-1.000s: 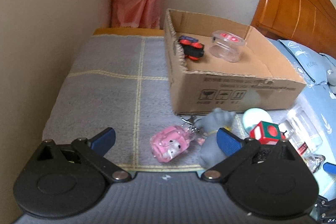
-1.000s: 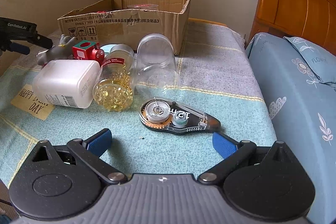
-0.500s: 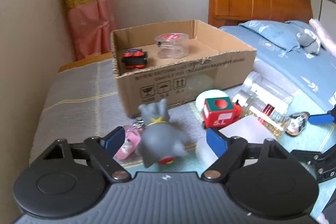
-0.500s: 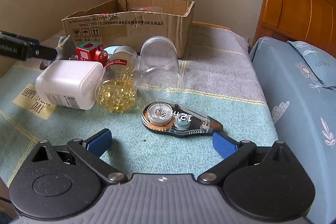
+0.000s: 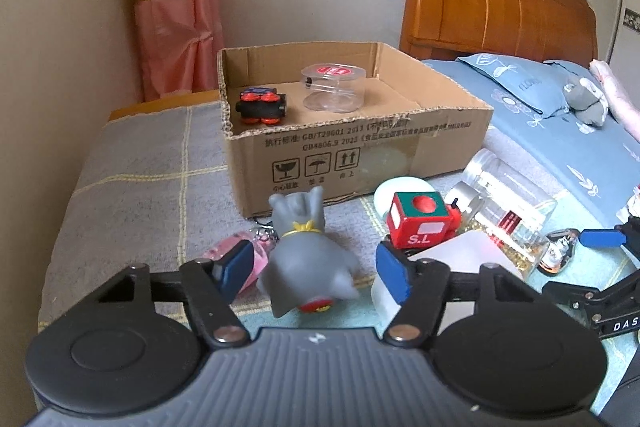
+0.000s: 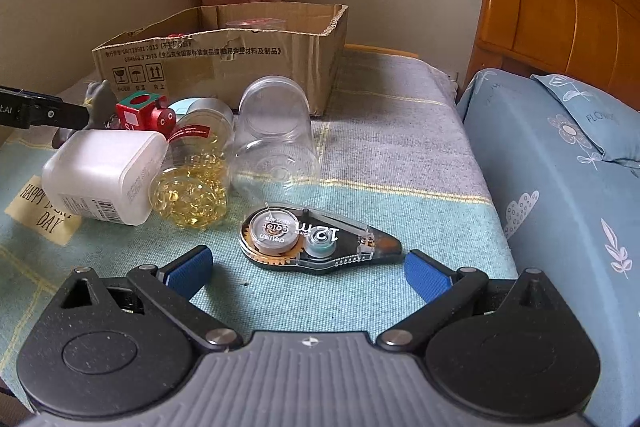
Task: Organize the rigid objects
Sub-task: 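Lower left gripper onto grey cat figurine and close on it, then grasp correction-tape dispenser with right gripper while left gripper lifts cat figurine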
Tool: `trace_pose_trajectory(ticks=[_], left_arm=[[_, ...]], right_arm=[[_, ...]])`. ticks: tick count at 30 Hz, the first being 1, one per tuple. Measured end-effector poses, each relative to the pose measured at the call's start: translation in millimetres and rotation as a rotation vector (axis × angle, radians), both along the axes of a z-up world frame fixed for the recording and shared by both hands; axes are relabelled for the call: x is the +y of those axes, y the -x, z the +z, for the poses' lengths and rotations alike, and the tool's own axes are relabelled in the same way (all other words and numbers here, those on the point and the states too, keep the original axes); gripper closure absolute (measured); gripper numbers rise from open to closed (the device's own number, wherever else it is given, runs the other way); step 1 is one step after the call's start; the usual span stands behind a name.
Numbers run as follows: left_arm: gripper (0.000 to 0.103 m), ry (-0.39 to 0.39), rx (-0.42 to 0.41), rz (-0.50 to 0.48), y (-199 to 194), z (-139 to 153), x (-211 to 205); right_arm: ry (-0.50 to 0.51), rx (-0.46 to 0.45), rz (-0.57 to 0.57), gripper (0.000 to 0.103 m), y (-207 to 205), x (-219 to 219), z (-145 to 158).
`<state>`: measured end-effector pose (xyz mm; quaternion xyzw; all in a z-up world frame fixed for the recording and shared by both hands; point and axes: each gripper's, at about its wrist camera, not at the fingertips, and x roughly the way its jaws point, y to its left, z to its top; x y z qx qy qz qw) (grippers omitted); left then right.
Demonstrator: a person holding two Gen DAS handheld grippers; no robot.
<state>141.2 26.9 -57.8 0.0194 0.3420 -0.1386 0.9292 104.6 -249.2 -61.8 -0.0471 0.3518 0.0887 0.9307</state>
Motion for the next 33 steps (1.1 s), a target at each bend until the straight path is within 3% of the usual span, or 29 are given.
trace_pose_trajectory(ticks=[13,20,26,33], left_arm=[[0.049,0.000,0.048,0.013,-10,-15,1],[0.047,-0.009,0.086,-0.013,12,-12,14],[0.039,-0.019,0.067,-0.029,1,-14,9],[0.038,0.002,0.087,-0.040,-14,-21,9]], right_arm=[[0.000,-0.006,-0.009,0.000,0,2,-1],[-0.001,-0.005,-0.009,0.000,0,2,-1],[-0.003,-0.015,-0.013,0.000,-1,3,-1],[-0.004,-0.026,-0.011,0.000,-5,1,-3]])
